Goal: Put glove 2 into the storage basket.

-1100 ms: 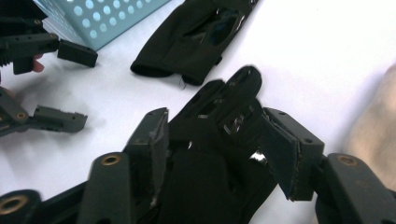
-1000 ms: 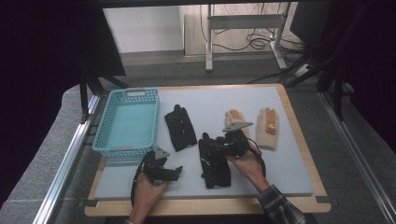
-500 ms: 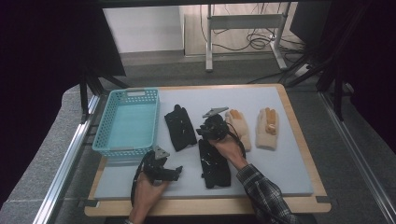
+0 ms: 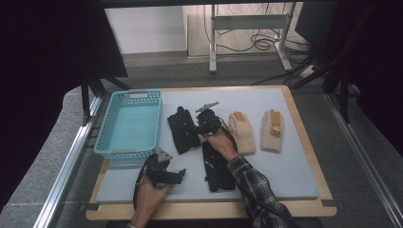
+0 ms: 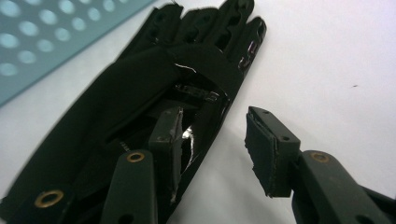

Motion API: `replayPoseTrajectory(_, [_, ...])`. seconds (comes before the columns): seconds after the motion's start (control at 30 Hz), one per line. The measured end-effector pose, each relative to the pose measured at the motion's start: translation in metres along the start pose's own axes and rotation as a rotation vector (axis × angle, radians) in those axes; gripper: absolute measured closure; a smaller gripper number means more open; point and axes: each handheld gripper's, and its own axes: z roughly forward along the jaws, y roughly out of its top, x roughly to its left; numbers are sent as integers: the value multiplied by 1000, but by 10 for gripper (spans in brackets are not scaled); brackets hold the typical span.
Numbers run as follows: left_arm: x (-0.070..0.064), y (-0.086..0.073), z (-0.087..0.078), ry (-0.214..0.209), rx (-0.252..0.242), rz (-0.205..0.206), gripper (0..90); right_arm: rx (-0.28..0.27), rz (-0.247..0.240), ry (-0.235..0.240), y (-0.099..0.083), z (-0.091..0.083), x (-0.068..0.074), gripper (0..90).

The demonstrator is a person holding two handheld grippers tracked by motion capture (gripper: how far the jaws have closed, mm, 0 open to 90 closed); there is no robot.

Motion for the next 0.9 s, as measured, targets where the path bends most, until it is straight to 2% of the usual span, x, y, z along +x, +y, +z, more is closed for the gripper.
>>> replayPoseTrajectory(0.1, [0,0,0,0,0,0,41,14,-1,-3,0,7,0,558])
replayPoseTrajectory(0.17, [0,0,0,-1,0,0,40,24,6,6,0,10,1,598])
replayPoseTrajectory(0.3, [0,0,0,0,-2,0,40,32,27,43,0,11,2,742])
replayPoseTrajectory(0.4, [0,0,0,-1,-2,0,41,38,24,40,2,9,4,846])
replayPoseTrajectory(0.53, [0,0,0,-1,-2,0,41,27,27,62,6,1,7,860])
replayPoseTrajectory(0.7, [0,0,0,0,0,2,41,-14,50,105,14,-17,14,864])
replayPoseTrajectory(0.9, [0,0,0,0,2,3,41,-56,40,134,22,-42,24,866])
